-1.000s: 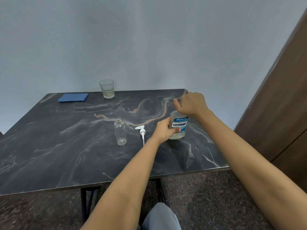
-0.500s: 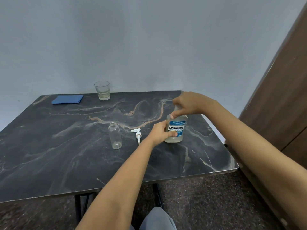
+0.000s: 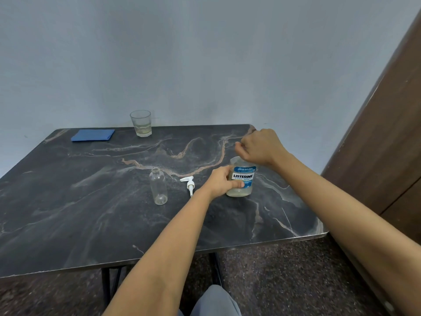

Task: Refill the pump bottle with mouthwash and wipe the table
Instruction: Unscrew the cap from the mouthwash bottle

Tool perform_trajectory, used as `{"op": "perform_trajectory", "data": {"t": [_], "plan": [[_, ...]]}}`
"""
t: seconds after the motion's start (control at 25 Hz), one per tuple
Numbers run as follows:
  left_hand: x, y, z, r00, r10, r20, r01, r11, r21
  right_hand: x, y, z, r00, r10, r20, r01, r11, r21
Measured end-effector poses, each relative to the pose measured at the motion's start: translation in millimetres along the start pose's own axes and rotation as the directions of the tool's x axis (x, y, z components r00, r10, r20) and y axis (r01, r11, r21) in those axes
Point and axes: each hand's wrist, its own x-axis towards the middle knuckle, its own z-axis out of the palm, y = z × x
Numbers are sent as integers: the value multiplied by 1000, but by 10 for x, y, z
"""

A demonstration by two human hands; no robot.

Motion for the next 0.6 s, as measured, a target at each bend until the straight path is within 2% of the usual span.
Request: {"op": "perform_trajectory", "data": {"t": [0.16,0.32,0.4,0.52,0.6], "plan": [[37,29,-31,999,-26,18,25,998,52,38,91,94,993,-118,-32,122,971,203],[17,43,-28,1000,-5,31,3,998,60,78,193,140,964,-247,-94,264,915,304],[13,42,-54,999,12,42,-15,998,61,123,216,102,925,-362,-116,380,880,284],[-3,49,-88,996,17,84,-24,996,84,168,247,8,804,-589,-81,590,775,228],[-16,48,-74,997,23,72,-29,995,91,174,311,-27,787,-616,-41,603,754,260]]}}
